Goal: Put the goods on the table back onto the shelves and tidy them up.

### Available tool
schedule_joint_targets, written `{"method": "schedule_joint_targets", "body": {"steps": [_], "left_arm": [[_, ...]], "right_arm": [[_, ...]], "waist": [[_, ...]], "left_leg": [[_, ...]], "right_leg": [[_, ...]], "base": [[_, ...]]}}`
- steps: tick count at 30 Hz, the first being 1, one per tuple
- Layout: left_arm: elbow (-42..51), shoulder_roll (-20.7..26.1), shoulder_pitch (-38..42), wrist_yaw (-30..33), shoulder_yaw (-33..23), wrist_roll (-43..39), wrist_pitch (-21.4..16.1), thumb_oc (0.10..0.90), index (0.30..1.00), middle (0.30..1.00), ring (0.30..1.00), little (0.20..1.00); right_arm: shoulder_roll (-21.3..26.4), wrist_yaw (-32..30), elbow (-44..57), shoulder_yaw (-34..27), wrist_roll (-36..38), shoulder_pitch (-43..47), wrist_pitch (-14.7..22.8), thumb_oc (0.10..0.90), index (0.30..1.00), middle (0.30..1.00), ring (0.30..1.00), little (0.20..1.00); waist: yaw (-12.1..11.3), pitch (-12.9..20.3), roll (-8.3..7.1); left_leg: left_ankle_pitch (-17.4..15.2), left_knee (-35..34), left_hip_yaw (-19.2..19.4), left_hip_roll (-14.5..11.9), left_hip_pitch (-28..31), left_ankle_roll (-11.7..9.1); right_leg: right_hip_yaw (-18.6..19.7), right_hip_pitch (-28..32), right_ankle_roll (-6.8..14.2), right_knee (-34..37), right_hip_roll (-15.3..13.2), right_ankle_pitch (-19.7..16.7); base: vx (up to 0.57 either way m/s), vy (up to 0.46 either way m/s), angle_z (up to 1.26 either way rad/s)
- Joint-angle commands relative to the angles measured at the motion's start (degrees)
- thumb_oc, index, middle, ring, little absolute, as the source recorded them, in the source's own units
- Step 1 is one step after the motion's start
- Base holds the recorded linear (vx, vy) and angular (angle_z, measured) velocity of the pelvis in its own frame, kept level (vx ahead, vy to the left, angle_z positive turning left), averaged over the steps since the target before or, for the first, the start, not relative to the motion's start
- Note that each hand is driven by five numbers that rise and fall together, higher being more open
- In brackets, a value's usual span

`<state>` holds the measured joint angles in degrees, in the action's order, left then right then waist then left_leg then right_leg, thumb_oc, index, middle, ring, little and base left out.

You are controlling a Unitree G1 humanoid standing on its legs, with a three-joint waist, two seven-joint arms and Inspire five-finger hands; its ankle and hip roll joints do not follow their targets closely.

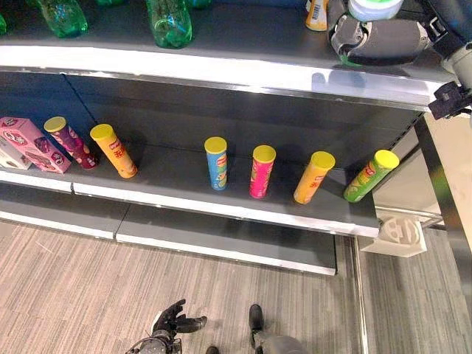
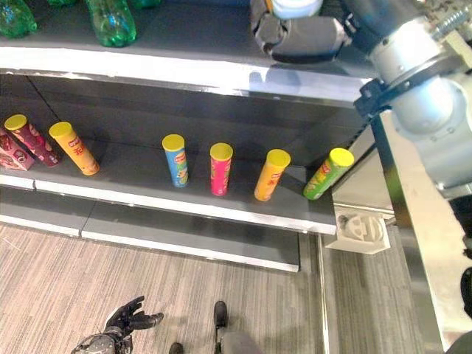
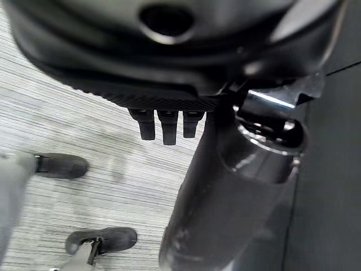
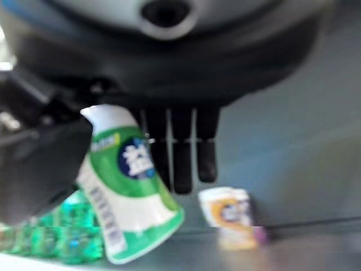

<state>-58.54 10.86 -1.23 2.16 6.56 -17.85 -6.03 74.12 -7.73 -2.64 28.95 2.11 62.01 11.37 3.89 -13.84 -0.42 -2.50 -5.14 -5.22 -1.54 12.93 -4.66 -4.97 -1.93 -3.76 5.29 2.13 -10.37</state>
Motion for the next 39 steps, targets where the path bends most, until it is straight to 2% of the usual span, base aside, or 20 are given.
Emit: {"method": "schedule_joint_targets", "body": {"steps": [1, 7, 11, 22, 39], "left_arm": [[-1.01, 5.31, -3.18, 1.31, 2.73, 0.48, -1.56, 0.800, 0.900, 0.900, 0.900, 0.900], [-1.12, 5.17, -3.81, 1.51, 2.80, -0.23, -1.55, 0.800, 0.900, 0.900, 0.900, 0.900], [-1.67, 5.35, -3.97, 1.86, 2.69, -1.03, -1.71, 0.800, 0.900, 0.900, 0.900, 0.900], [-2.29, 5.44, -3.47, 2.43, 3.26, -2.39, -1.96, 0.800, 0.900, 0.900, 0.900, 0.900], [-2.47, 5.25, -3.18, 2.80, 3.34, -2.50, -1.79, 0.800, 0.900, 0.900, 0.900, 0.900]], "right_arm": [[-1.98, -3.92, -4.92, -1.32, 3.24, 9.36, 0.85, 0.400, 0.300, 0.300, 0.300, 0.300], [-3.63, -3.89, -11.26, 2.59, 3.67, 12.26, 0.13, 0.400, 0.300, 0.300, 0.300, 0.300], [-6.06, -4.01, -21.12, 5.89, 4.31, 14.97, -0.94, 0.400, 0.300, 0.300, 0.300, 0.300], [-10.23, -3.88, -36.72, 9.71, 5.44, 18.78, -2.65, 0.400, 0.300, 0.300, 0.300, 0.300], [-11.50, -3.38, -34.95, 8.75, 6.14, 16.76, -2.92, 0.400, 0.300, 0.300, 0.300, 0.300]], "waist": [[-2.52, 6.74, -4.17], [-3.14, 6.72, -4.48], [-4.08, 6.29, -4.68], [-5.11, 5.54, -5.10], [-5.13, 5.20, -5.66]], "left_leg": [[-3.92, 0.14, 2.15, 0.73, -2.15, 0.84], [-3.70, 0.14, 1.37, 0.56, -2.52, 0.35], [-3.39, 0.14, 1.14, 0.52, -3.02, 0.11], [-2.81, 0.14, 0.02, 0.32, -3.98, -0.56], [-2.83, 0.14, 0.32, -0.35, -4.18, -0.88]], "right_leg": [[-1.42, 2.31, 11.53, -0.29, -4.49, 9.42], [-2.44, 3.02, 11.44, -0.29, -4.83, 9.81], [-3.75, 3.41, 11.28, -0.29, -5.23, 9.97], [-6.35, 3.97, 11.17, -0.29, -5.98, 10.02], [-7.07, 4.36, 11.09, -0.29, -5.86, 10.49]], "base": [[0.01, -0.024, 0.23], [0.00, -0.017, 0.22], [-0.01, -0.005, 0.03], [-0.01, -0.014, 0.13], [0.00, -0.005, 0.01]]}}
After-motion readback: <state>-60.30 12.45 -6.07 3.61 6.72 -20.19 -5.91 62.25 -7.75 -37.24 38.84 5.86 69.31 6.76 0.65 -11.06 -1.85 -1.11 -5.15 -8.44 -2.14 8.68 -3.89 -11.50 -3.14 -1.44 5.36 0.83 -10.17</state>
